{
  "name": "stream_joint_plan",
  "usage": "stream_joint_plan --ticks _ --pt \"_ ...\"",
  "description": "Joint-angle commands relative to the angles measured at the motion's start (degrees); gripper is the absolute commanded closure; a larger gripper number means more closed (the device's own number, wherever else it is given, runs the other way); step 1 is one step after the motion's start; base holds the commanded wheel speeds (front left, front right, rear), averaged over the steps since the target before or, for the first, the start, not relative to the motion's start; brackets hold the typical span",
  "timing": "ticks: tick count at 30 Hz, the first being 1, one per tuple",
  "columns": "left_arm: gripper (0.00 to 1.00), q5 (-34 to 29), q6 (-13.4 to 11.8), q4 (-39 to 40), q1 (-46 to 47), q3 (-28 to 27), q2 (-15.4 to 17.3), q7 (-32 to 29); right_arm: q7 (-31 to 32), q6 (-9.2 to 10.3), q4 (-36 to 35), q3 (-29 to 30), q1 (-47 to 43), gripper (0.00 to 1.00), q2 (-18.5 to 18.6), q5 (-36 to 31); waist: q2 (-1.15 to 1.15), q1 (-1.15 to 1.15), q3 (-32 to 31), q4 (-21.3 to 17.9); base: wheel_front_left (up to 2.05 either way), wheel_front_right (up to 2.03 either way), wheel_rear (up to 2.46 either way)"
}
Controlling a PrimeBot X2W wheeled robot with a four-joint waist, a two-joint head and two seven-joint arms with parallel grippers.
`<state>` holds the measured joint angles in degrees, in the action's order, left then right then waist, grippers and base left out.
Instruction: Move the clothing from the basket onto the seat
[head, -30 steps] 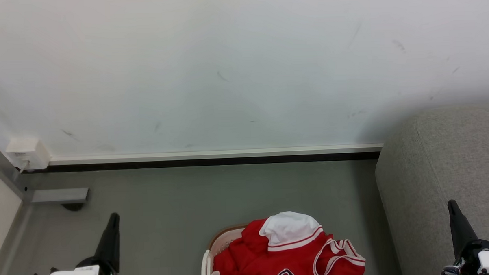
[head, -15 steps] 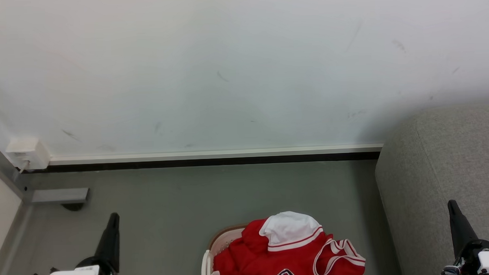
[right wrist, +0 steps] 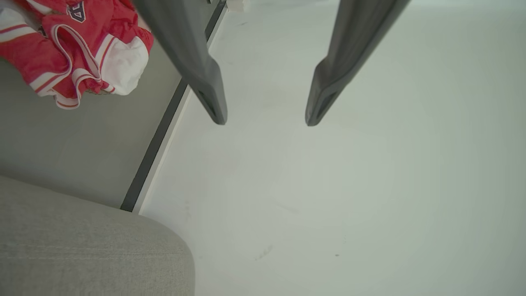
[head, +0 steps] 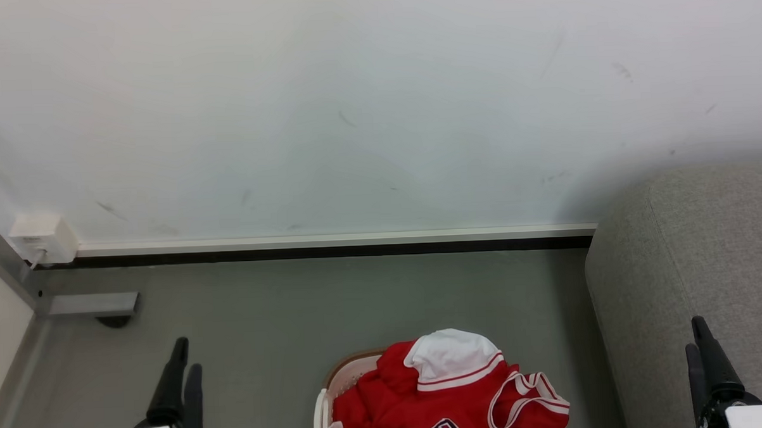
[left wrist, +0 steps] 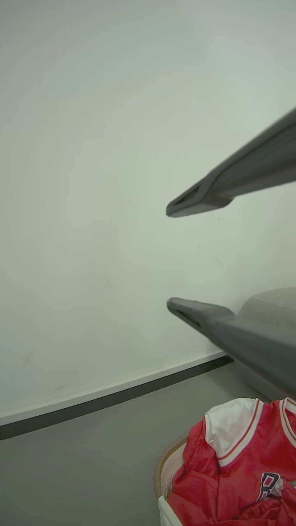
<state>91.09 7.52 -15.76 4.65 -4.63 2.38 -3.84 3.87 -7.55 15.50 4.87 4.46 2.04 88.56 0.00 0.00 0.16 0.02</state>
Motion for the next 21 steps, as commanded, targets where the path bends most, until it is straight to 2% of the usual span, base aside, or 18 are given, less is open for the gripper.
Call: stream_joint_plan --ticks 1,9,21 --pt "0.0 -0.68 0.0 0.8 1.08 0.2 0.33 0.6 -0.63 0.01 -0.98 -0.19 0.88 0.0 0.52 -1.64 0.0 0.0 0.01 0.0 0.0 0.0 0.0" --pt "0.0 -6.15 0.0 0.49 0.91 0.77 0.37 2.69 -2.71 0.02 -2.47 -0.95 0.52 0.0 0.59 -12.26 0.0 0.0 -0.03 0.0 0.0 0.0 0.0" --pt "0.0 -20.02 -0.96 0.95 0.52 0.25 0.43 5.48 -5.5 0.03 -5.17 -1.33 -0.33 0.0 0.69 -29.19 0.0 0.0 -0.08 -0.04 0.0 0.0 0.0"
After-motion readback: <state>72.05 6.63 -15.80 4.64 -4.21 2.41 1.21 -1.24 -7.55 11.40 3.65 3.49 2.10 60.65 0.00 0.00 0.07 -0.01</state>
